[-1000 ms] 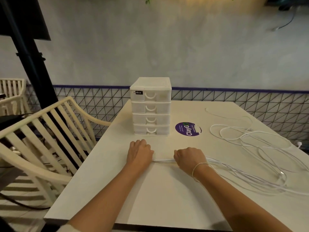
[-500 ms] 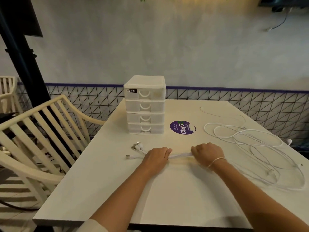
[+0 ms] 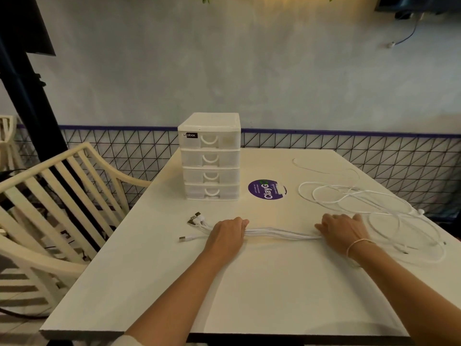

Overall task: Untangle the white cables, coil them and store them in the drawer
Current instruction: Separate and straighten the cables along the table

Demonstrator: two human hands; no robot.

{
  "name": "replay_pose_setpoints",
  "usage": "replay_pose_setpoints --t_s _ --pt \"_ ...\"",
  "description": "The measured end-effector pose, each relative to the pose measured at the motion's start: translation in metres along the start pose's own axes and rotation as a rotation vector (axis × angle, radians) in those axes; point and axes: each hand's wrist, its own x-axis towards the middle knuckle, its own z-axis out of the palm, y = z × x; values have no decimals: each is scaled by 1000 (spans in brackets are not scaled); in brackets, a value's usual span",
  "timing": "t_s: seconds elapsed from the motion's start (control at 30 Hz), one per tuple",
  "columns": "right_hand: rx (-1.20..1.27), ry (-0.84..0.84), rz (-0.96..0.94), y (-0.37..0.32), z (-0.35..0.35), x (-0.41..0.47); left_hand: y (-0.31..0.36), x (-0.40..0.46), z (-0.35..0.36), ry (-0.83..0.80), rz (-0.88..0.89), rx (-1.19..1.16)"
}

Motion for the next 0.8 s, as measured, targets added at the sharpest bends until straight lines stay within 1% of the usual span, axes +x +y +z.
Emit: replay_pose_setpoints --t_s 0.07,0.13,0.23,0.3,0.37,0.5,0.57,0.6,0.63,0.77,0.8 --pt "136 30 -11 -19 -2 1 0 0 0 2 4 -17" --pt "327 20 -119 -47 -9 5 1 0 1 7 12 -21" --pt "545 -122 -283 -85 -22 6 1 0 1 8 20 -7" --pt "663 -242 -268 -97 -29 5 2 -1 0 6 22 -2" --pt "726 -292 -222 -102 -33 4 2 -1 0 8 22 -2" --pt "678 -235 -203 -110 -38 -4 0 3 2 30 -11 36" --pt "512 -140 -290 -119 -39 -16 -1 5 2 33 -31 72" --pt "425 -107 -353 -124 -40 -23 -1 5 2 30 -34 83" --pt "386 -93 -376 -125 -42 -27 -1 5 2 21 -33 86" --pt "398 -170 -324 -109 -41 -10 5 2 2 5 3 86" --pt "341 -174 -316 -106 -39 -4 7 0 2 -4 19 90"
